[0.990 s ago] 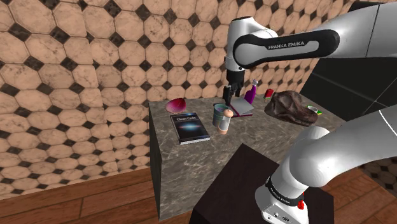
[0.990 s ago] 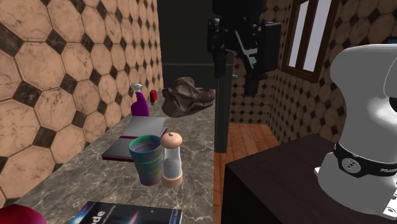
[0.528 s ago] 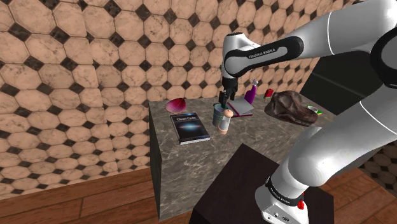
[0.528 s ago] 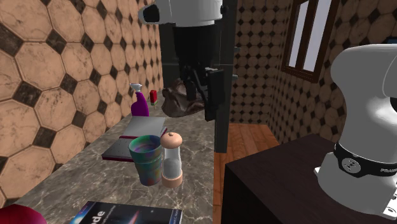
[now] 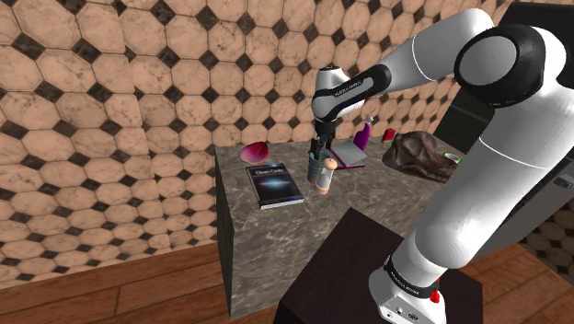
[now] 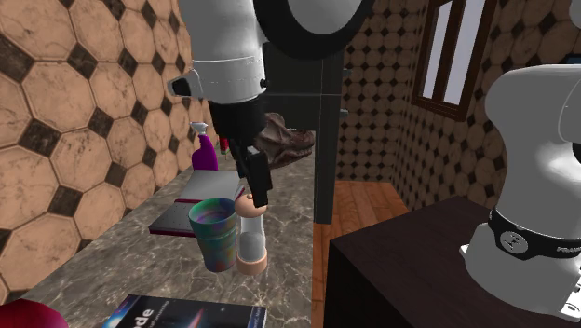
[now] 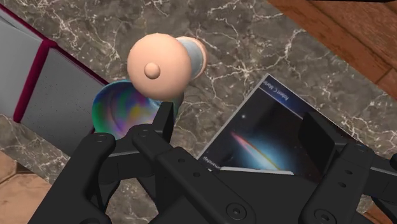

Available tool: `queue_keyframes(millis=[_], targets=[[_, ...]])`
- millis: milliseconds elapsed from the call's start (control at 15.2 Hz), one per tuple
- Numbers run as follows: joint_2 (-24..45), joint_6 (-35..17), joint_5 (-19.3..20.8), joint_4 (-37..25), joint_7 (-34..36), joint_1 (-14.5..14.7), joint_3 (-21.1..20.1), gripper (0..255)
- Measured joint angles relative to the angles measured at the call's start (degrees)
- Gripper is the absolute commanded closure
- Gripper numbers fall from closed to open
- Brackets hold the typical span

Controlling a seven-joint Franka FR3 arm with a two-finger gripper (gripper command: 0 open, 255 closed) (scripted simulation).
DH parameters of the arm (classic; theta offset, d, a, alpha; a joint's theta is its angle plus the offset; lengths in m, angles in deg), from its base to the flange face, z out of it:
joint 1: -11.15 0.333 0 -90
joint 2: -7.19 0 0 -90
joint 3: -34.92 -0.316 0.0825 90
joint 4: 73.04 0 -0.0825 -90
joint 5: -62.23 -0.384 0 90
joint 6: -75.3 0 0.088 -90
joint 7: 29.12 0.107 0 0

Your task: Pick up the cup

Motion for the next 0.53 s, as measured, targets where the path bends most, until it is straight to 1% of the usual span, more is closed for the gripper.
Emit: queue_keyframes(millis=[132,264,528], targets=[[3.8,-2.0,-1.2,-1.9,-1.9,-0.7,0.6,0],[8.7,-3.8,-3.0,-5.2,-4.0,-1.6,0.9,0],[17.6,-6.6,-6.4,-11.3,-8.1,-4.1,0.9,0]])
